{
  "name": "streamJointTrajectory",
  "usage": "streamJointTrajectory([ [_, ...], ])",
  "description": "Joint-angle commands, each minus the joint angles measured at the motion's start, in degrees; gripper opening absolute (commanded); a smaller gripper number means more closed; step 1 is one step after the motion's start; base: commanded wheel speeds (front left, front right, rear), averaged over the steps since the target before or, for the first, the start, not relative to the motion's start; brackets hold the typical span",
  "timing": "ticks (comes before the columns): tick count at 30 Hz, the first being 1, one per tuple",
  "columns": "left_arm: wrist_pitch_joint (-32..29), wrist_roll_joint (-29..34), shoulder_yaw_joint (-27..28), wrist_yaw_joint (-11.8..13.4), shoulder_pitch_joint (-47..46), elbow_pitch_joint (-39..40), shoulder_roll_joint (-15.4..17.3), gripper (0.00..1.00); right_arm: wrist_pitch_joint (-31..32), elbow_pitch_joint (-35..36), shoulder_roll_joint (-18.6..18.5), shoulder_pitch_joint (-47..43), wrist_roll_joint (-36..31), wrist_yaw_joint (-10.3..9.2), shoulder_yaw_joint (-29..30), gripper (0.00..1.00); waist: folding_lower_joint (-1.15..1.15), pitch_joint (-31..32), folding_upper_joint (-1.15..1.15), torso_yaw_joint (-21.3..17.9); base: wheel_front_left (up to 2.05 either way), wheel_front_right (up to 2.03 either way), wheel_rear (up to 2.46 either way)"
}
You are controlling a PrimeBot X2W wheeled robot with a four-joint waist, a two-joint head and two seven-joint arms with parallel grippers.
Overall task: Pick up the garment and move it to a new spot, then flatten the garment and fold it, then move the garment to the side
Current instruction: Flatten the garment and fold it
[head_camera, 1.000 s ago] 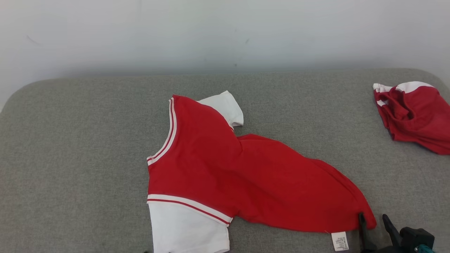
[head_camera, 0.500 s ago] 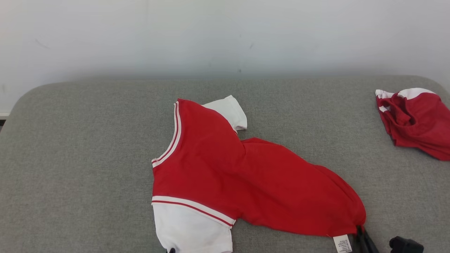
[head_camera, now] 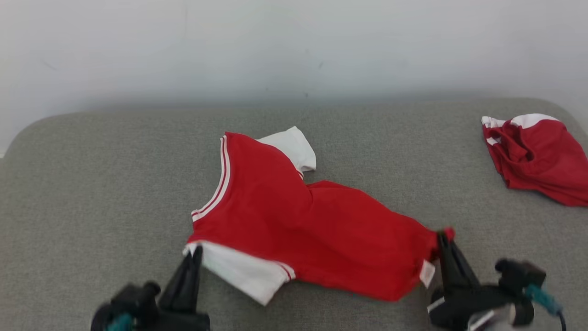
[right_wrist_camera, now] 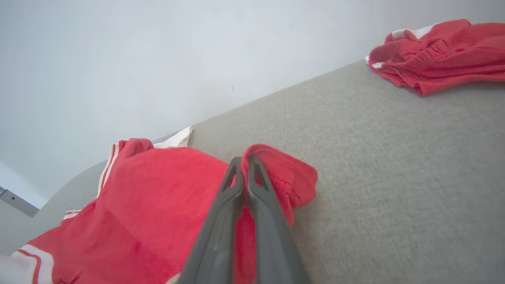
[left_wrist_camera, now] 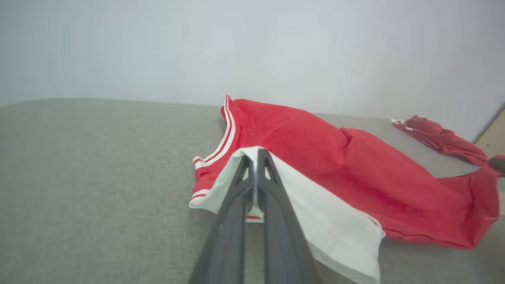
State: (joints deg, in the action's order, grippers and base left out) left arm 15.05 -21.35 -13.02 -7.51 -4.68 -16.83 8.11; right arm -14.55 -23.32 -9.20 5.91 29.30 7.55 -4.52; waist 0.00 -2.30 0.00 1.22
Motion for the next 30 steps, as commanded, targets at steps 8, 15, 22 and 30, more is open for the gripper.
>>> streamJointTrajectory([
  [8, -6.6, -2.3, -9.0, 0.1, -25.8, 3.9, 12.3, 0.00, 4.4, -0.3, -4.1, 22.8, 4.6, -0.16, -3.6, 0.00, 0.00, -9.3, 0.00, -2.4, 0.00, 0.00, 0.00],
  [15, -14.2, -10.2, -14.3, 0.1, -58.4, 2.0, 18.7, 0.00, 10.5, -5.4, -6.8, 52.0, 9.0, -0.16, -2.7, 0.00, 0.00, -22.4, 0.00, -3.5, 0.00, 0.00, 0.00],
  [22, -15.8, -14.7, -15.0, 0.1, -83.4, -10.3, 19.1, 0.00, 14.3, -14.1, -7.8, 76.0, 9.8, -0.16, -3.4, 0.00, 0.00, -30.9, 0.00, -4.8, 0.00, 0.00, 0.00],
  [30, -12.7, -14.0, -18.6, 0.1, -102.2, -21.0, 17.2, 0.00, 15.4, -20.7, -8.0, 92.9, 10.7, -0.16, -4.1, 0.00, 0.00, -34.6, 0.00, -4.3, 0.00, 0.00, 0.00],
])
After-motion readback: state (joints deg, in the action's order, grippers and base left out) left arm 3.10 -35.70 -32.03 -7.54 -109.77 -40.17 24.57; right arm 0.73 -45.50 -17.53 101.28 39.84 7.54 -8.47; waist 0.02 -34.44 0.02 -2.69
